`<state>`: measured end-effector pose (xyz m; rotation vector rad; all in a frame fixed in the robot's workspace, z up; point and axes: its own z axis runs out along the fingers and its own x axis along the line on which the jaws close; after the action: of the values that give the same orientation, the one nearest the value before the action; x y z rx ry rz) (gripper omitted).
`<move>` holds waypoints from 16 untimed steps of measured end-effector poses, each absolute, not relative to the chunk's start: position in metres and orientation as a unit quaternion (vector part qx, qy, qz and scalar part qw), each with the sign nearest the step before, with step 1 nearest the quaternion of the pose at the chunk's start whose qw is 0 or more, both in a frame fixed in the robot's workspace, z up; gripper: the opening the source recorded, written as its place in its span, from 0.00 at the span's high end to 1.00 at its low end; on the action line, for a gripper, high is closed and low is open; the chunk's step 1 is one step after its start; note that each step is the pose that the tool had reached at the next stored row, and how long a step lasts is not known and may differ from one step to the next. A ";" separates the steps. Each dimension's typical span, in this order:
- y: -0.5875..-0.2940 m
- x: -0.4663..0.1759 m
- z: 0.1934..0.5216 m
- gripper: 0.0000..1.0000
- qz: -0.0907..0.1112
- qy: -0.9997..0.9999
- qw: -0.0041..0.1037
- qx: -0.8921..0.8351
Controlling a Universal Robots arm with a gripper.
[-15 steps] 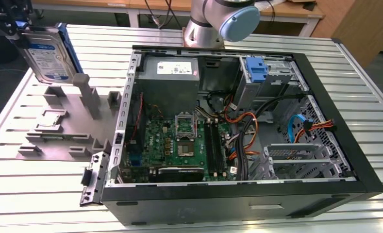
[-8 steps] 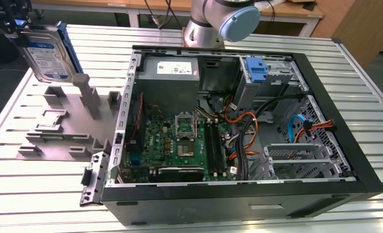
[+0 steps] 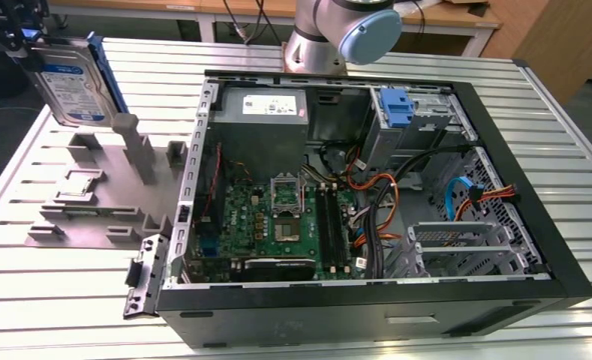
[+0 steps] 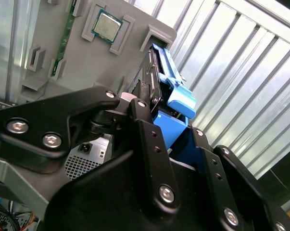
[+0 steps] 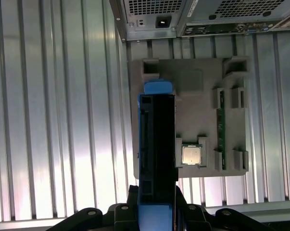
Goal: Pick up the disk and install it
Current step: 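Pick up the disk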
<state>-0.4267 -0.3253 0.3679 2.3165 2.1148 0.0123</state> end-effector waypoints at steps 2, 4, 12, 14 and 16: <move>-0.325 -0.427 0.368 0.63 0.005 0.674 0.003 0.739; -0.325 -0.427 0.368 0.63 0.006 0.673 0.004 0.740; -0.325 -0.427 0.370 0.63 0.006 0.673 0.004 0.740; -0.325 -0.427 0.371 0.63 0.006 0.673 0.004 0.740; -0.325 -0.427 0.373 0.63 0.006 0.673 0.004 0.740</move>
<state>-0.4267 -0.3253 0.3726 2.3179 2.1081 0.0179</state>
